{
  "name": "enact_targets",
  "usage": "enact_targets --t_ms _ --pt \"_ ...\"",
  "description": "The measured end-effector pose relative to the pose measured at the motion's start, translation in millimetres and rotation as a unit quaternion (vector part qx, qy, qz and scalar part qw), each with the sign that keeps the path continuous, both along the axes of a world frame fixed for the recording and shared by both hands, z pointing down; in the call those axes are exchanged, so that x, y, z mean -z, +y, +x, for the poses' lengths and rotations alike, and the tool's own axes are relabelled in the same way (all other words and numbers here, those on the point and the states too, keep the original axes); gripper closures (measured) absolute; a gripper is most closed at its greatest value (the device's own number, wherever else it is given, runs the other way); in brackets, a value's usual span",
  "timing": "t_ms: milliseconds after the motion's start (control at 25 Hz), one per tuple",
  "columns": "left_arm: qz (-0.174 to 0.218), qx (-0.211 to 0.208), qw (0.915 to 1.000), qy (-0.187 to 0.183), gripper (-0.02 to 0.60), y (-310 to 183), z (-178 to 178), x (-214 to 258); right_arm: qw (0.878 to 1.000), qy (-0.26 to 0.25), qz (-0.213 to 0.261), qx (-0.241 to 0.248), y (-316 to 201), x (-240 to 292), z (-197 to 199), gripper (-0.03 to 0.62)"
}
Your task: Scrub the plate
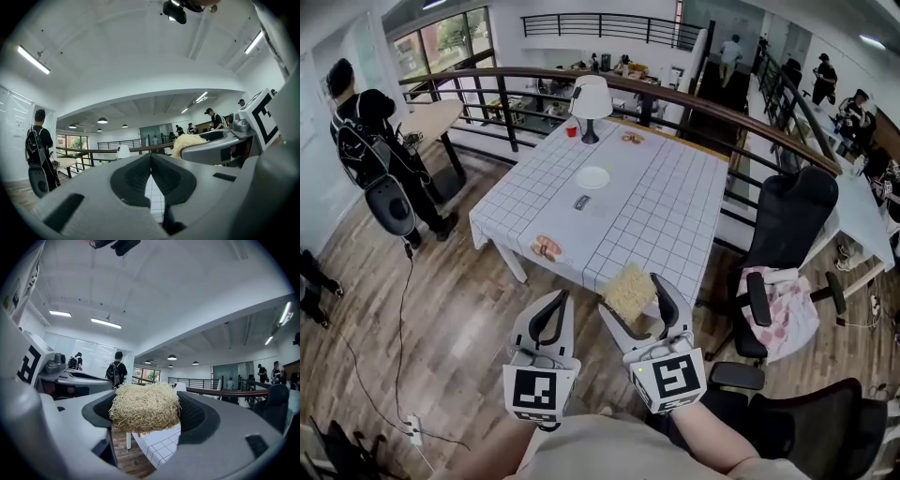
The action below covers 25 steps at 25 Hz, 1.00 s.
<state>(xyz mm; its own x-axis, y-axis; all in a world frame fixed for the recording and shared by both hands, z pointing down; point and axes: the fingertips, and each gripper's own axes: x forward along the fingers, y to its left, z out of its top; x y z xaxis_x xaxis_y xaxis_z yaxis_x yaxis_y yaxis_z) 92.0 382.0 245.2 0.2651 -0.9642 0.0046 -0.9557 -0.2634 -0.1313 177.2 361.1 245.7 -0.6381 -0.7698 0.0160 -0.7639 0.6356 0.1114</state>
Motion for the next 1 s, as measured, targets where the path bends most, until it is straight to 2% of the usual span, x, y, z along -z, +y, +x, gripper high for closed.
enact_targets --t_ms 240,400,600,760,1000 --pt "0.002 -0.003 1.0000 -0.002 0.569 -4 11 -4 1.000 0.004 0.006 -0.001 -4 0 13 0.217" --pt "0.008 0.004 0.9999 -0.010 0.569 -5 10 -4 1.000 -0.002 0.012 0.005 -3 1 9 0.217" --pt "0.017 -0.009 0.9998 -0.003 0.569 -17 13 -1 1.000 -0.007 0.014 0.004 -11 -2 6 0.217" --pt "0.025 -0.012 0.9996 -0.010 0.569 -29 8 -2 1.000 0.001 0.014 0.001 -21 -7 -1 0.217" --pt "0.017 -0.021 0.9996 -0.004 0.569 -64 -14 -17 1.000 0.016 0.009 0.001 -53 -14 -25 0.217"
